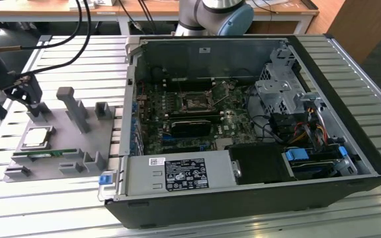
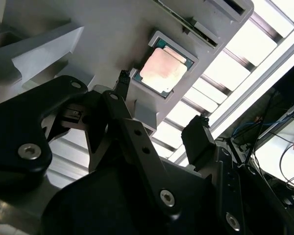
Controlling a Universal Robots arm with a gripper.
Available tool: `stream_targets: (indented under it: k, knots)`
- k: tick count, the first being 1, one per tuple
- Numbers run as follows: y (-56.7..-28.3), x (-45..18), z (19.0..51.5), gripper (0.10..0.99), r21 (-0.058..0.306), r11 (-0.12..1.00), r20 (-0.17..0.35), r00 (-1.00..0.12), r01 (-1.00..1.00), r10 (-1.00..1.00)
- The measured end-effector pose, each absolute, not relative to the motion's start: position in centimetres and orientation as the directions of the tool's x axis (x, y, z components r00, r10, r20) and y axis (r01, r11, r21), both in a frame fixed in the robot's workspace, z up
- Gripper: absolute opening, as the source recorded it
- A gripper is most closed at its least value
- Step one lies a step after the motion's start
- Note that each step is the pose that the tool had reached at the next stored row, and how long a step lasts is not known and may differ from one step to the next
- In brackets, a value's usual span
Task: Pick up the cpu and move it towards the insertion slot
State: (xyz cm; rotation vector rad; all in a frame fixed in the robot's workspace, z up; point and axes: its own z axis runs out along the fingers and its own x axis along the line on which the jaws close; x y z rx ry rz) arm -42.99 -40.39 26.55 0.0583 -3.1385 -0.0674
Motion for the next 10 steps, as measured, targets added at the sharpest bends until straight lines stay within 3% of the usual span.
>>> stream_targets:
  k: [10]
  knots:
    - [-40.40,-43.00,25.53,0.706,0.043,0.998,0.002,-0.999,-0.037,-0.037]
